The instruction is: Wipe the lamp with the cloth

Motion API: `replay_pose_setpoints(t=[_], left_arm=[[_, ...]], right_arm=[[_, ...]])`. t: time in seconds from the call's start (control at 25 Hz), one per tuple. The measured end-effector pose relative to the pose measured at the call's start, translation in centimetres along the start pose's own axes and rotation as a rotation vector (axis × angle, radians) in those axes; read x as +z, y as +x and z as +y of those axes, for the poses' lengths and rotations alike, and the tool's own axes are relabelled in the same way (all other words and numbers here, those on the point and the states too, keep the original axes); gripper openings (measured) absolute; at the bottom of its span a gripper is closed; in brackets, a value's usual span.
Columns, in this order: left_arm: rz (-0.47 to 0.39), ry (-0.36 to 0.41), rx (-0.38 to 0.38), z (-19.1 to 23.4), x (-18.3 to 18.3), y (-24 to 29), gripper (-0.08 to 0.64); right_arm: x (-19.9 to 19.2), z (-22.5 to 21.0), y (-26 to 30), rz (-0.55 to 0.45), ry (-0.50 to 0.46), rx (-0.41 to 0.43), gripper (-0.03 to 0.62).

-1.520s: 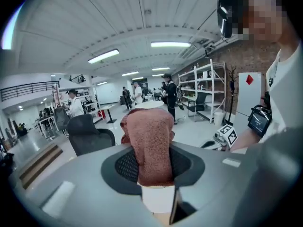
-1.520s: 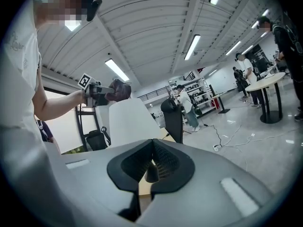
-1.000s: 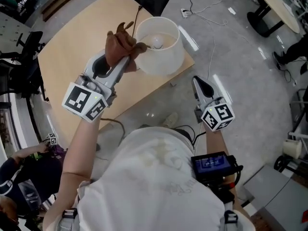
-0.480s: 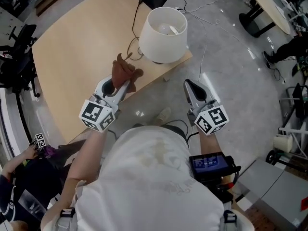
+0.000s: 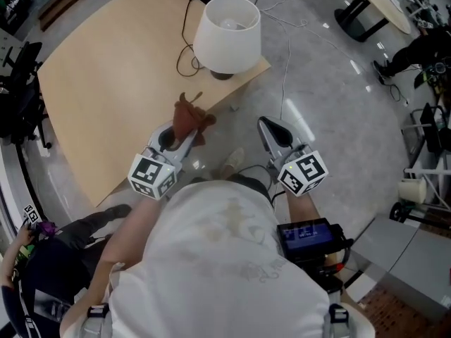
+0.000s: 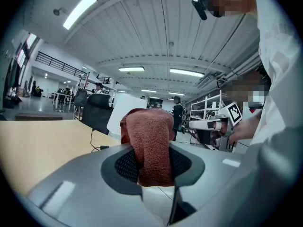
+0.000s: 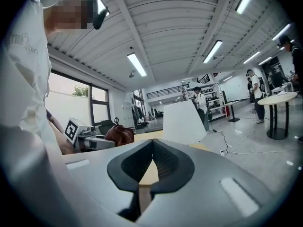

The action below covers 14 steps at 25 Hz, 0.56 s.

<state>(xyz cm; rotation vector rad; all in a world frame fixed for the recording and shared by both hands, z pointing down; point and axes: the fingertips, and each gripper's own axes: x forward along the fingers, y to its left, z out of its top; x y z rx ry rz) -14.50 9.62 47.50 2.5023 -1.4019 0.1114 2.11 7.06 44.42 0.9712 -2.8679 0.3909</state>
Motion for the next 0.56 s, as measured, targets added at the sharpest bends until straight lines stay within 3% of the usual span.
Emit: replay_pose_setpoints(t=[0.56], left_arm=[[0.028, -0.001, -0.026, -3.5, -1.5, -1.4, 0.127]], right_arm=[[-1.0, 2.3, -4.0, -0.004, -0.003, -0.021, 0.012]])
